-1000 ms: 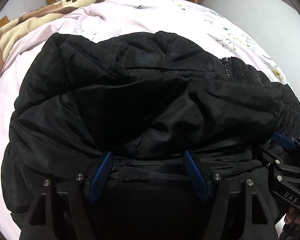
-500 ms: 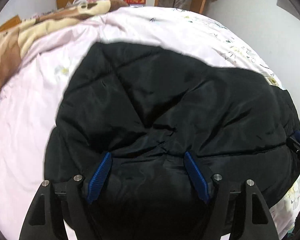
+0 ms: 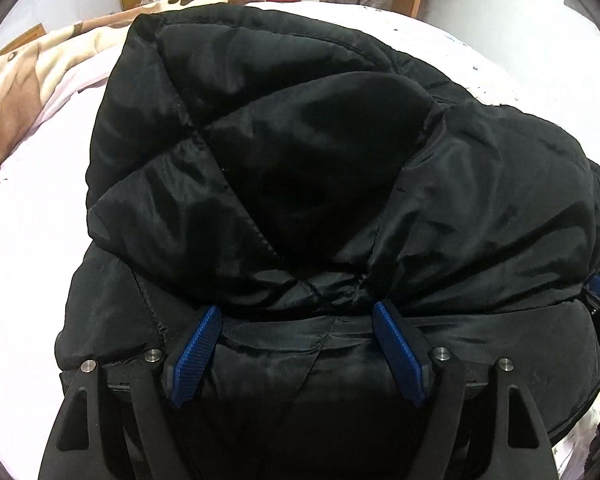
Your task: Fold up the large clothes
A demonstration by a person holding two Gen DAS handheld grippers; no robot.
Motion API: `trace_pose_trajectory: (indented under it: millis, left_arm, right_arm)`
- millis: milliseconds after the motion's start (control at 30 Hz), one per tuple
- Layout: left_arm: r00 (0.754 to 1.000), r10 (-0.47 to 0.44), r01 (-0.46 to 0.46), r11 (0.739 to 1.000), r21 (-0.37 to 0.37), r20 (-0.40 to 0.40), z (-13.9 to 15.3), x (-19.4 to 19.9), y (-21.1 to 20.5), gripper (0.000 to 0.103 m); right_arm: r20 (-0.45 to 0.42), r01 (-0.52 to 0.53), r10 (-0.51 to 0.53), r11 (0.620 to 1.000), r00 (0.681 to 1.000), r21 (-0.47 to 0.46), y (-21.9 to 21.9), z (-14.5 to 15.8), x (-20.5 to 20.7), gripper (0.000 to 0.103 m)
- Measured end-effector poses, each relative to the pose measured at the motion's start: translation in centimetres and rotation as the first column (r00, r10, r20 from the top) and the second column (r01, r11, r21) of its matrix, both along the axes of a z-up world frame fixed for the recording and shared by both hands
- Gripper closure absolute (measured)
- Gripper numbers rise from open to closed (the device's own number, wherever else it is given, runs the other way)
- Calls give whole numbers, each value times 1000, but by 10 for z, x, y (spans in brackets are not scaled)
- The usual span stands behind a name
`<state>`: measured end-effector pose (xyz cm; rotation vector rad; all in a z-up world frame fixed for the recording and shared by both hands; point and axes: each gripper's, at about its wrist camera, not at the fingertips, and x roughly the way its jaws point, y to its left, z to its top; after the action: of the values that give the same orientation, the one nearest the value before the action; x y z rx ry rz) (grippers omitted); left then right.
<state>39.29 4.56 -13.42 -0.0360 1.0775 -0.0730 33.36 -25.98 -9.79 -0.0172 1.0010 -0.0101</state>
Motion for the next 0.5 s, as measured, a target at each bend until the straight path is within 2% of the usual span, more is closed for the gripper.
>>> trace_pose_trajectory:
  millis: [167,267,400,500]
  left_arm:
    - [1000,-3,3,1000,3,-5,13,6,0,25]
    - [1000,-7,7,1000,-17,-1,25,3,3,25]
    - [1000,-16,16,1000,-11,8,42,-9,10,25]
    - [1000,-9,9,1000,-4,28,57,-20,17,25]
  right_arm:
    - [-10,1,-1,1000,1000,-13,4,9,2,33]
    - [-9,-3,3,999,1000,-33,8,25,-2,33]
    - [2,19,-19,1000,1000,-4,8,44,-11,32]
    - [14,2,-2,1000,1000,-18,10,56,-19,32]
